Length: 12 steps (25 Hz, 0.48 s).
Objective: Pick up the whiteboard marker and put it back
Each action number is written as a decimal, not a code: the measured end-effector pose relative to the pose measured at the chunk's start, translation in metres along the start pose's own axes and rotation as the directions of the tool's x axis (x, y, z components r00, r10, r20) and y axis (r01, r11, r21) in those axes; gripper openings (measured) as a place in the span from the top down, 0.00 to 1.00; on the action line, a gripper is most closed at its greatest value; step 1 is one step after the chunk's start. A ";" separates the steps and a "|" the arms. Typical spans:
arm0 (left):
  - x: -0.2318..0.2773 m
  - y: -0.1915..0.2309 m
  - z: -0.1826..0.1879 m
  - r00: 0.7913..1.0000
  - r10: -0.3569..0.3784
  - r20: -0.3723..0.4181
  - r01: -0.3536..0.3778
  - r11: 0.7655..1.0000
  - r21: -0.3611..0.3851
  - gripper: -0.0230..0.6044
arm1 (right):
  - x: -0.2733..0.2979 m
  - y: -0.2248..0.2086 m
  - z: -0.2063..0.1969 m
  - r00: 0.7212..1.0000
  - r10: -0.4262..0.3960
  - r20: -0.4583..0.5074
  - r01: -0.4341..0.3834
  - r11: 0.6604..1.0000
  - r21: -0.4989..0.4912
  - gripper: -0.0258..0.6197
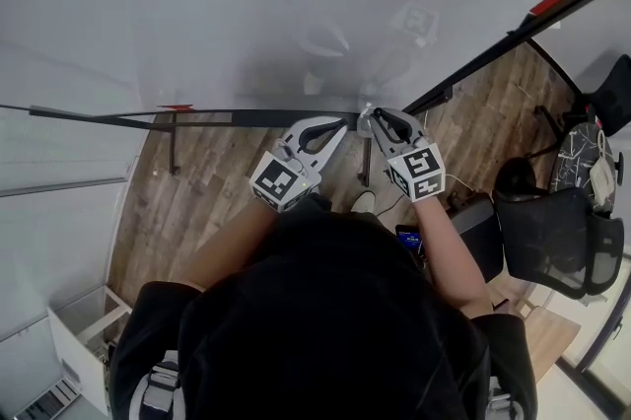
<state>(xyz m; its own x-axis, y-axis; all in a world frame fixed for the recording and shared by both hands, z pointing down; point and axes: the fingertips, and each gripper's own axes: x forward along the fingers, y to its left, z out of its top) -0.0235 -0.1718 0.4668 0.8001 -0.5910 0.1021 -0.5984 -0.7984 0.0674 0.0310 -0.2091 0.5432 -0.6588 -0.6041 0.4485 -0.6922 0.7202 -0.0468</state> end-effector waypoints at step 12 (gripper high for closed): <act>0.003 -0.017 0.033 0.999 -0.029 0.024 0.028 0.998 0.049 0.96 | -0.068 0.011 0.068 0.990 0.001 0.142 0.006 0.999 -0.042 0.86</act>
<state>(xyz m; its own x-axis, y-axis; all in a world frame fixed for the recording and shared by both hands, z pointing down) -0.0096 -0.1643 0.4333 0.8178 -0.5704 0.0758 -0.5733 -0.8191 0.0217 0.0481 -0.1836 0.4519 -0.6943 -0.6461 0.3170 -0.6827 0.7306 -0.0064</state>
